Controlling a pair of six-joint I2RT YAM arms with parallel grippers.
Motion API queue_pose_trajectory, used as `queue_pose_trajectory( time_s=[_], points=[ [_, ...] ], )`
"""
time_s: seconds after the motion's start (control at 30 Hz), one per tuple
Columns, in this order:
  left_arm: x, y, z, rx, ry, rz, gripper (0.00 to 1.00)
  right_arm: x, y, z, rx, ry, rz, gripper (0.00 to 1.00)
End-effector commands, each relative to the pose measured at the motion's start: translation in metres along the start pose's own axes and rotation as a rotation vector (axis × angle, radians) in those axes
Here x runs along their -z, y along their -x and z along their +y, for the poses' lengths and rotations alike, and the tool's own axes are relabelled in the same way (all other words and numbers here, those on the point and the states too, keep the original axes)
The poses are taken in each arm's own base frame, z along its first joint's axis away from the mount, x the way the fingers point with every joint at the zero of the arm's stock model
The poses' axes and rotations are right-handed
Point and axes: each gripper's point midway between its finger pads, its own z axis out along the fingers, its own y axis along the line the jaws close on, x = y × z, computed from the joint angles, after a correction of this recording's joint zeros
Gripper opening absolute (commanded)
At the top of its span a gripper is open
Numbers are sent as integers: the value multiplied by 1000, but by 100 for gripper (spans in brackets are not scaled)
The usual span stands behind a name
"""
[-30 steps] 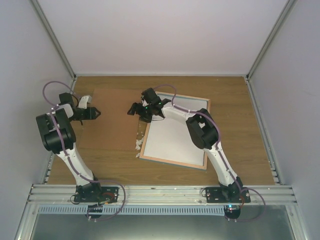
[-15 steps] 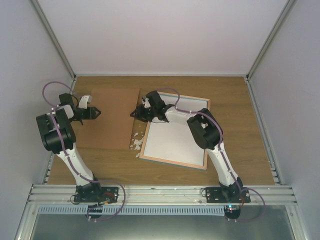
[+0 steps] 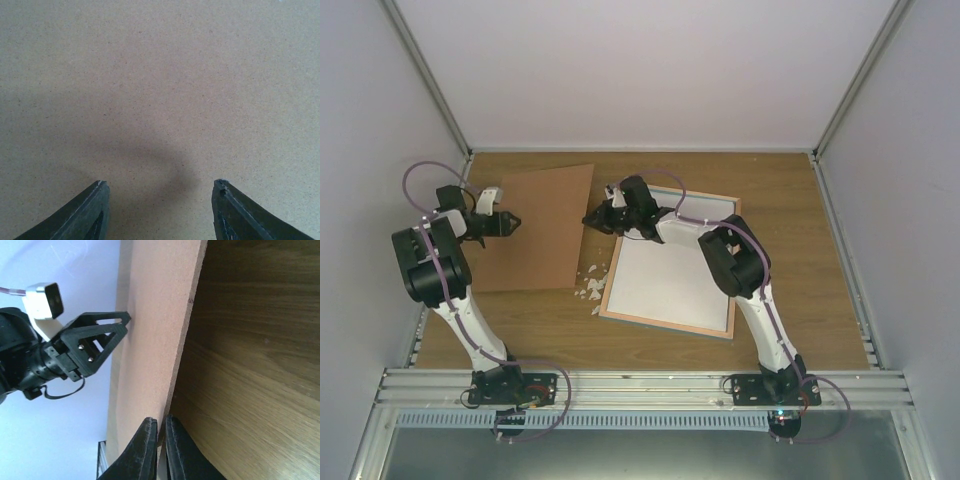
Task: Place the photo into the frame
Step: Move the photo frame item to the center of the board.
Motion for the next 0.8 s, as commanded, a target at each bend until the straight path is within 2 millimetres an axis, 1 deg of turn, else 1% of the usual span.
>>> queue_pose_trajectory(
  time_s=[0.0, 0.03, 0.07, 0.1, 0.13, 0.2, 0.27, 0.37, 0.47, 0.57, 0.67, 0.77],
  points=[
    [-17, -43, -14, 91, -58, 130, 58, 7, 10, 62, 98, 192, -21, 10],
    [-17, -44, -14, 90, -60, 131, 57, 6, 10, 60, 90, 191, -17, 11],
    [-17, -45, -15, 90, -61, 134, 57, 5, 10, 60, 88, 191, -13, 10],
    [-17, -44, -15, 89, -63, 133, 57, 5, 10, 59, 86, 188, -14, 3],
    [-17, -44, -16, 88, -62, 133, 57, 5, 12, 57, 82, 175, -18, 1],
    [-15, -41, -16, 84, -65, 129, 59, 6, 15, 49, 64, 147, -24, 1],
    [-9, -32, -19, 73, -72, 113, 63, 9, 17, 39, 37, 128, -24, 1],
    [7, -12, -17, 66, -66, 68, 70, 15, 20, 27, 16, 108, -36, 0],
    [28, 14, -7, 54, -33, 15, 78, 18, 19, 23, 12, 98, -38, 1],
    [49, 31, 13, 59, 15, -29, 82, 21, 19, 23, 16, 98, -42, 1],
    [59, 33, 35, 83, 51, -36, 83, 25, 20, 24, 23, 99, -45, 1],
    [59, 25, 49, 101, 68, -25, 83, 34, 22, 29, 34, 106, -55, 0]
  ],
)
